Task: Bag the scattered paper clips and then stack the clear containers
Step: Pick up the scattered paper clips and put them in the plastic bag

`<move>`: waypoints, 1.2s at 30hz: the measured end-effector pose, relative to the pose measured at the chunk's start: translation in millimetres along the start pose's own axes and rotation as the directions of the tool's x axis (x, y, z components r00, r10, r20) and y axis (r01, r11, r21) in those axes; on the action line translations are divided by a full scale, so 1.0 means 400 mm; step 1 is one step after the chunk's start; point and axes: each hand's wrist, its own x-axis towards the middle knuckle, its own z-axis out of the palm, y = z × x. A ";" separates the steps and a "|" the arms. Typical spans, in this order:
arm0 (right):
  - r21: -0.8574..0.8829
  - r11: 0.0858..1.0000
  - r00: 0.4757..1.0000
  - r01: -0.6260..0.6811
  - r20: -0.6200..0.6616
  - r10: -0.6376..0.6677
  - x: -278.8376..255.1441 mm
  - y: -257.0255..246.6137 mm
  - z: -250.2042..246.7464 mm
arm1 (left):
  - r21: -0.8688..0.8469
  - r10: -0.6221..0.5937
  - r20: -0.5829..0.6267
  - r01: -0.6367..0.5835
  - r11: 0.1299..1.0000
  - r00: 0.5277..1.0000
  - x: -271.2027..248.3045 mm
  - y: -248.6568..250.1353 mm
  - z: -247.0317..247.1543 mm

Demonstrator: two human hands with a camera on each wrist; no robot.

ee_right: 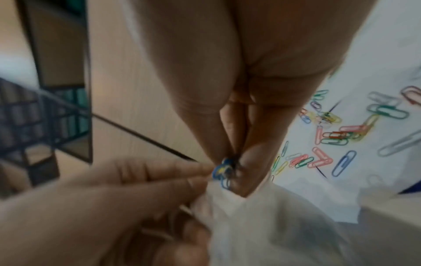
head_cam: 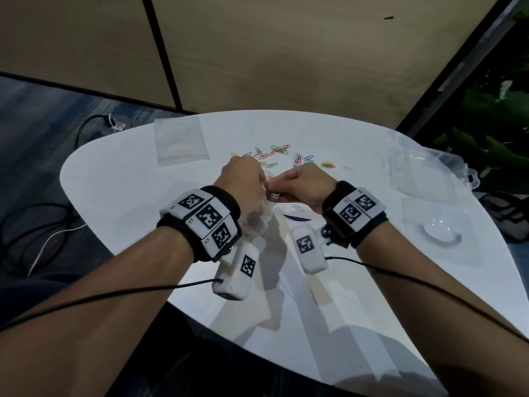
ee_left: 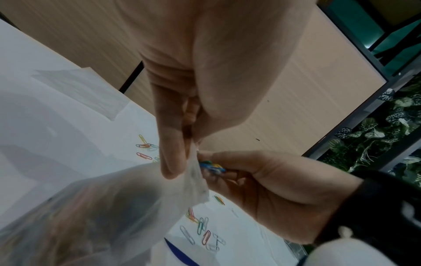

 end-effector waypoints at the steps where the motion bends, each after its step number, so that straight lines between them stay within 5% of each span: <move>1: -0.063 0.998 0.999 0.023 -0.021 -0.025 0.006 0.004 0.014 | 0.004 0.006 -0.002 -0.006 1.000 1.000 0.000 -0.004 -0.001; 5: -0.390 0.916 0.986 0.091 0.162 -0.029 -0.001 -0.014 0.033 | -0.050 0.005 0.002 -0.005 0.999 1.000 0.001 -0.017 -0.016; 8: -0.337 0.932 0.974 0.135 0.217 -0.063 -0.021 -0.049 -0.003 | -0.098 0.012 0.003 -0.011 0.995 1.000 -0.005 -0.040 -0.039; 10: -0.188 0.974 0.986 0.123 0.133 -0.099 -0.014 -0.063 -0.049 | -0.121 0.008 -0.020 -0.010 0.993 1.000 -0.010 -0.064 -0.061; 12: -0.225 0.969 0.991 0.107 -0.058 -0.123 0.030 -0.038 -0.109 | -0.143 -0.006 -0.036 0.001 0.990 0.999 -0.019 -0.093 -0.086; 13: -0.391 0.919 0.970 0.057 -0.197 -0.144 0.066 -0.011 -0.151 | -0.145 -0.012 -0.038 0.006 0.989 0.999 -0.025 -0.105 -0.097; 15: -0.717 0.663 0.911 -0.216 -0.392 -0.128 0.133 0.053 -0.227 | -0.132 -0.007 -0.053 0.000 0.991 0.999 -0.038 -0.126 -0.115; 18: -0.775 0.435 0.864 -0.458 -0.503 0.013 0.202 0.123 -0.271 | -0.104 0.010 -0.068 -0.017 0.994 0.998 -0.052 -0.148 -0.126; 21: -0.863 0.314 0.911 -0.395 -0.412 0.015 0.254 0.105 -0.221 | -0.082 0.003 -0.050 -0.007 0.997 0.999 -0.056 -0.166 -0.130; 24: -0.890 0.362 0.953 -0.277 -0.304 -0.018 0.303 0.054 -0.152 | -0.065 0.017 -0.041 -0.020 0.998 0.999 -0.057 -0.171 -0.133; 28: -0.984 0.137 0.987 -0.112 -0.126 -0.102 0.317 0.037 -0.073 | -0.055 0.021 -0.032 -0.023 0.998 0.999 -0.058 -0.170 -0.137; 31: -0.990 -0.012 0.980 -0.139 -0.136 -0.142 0.303 0.044 -0.036 | -0.048 0.008 -0.024 -0.010 0.999 1.000 -0.054 -0.168 -0.143; 36: -0.974 0.110 0.948 -0.200 -0.220 -0.230 0.262 0.072 -0.048 | -0.004 0.024 -0.015 -0.024 1.000 1.000 -0.057 -0.162 -0.139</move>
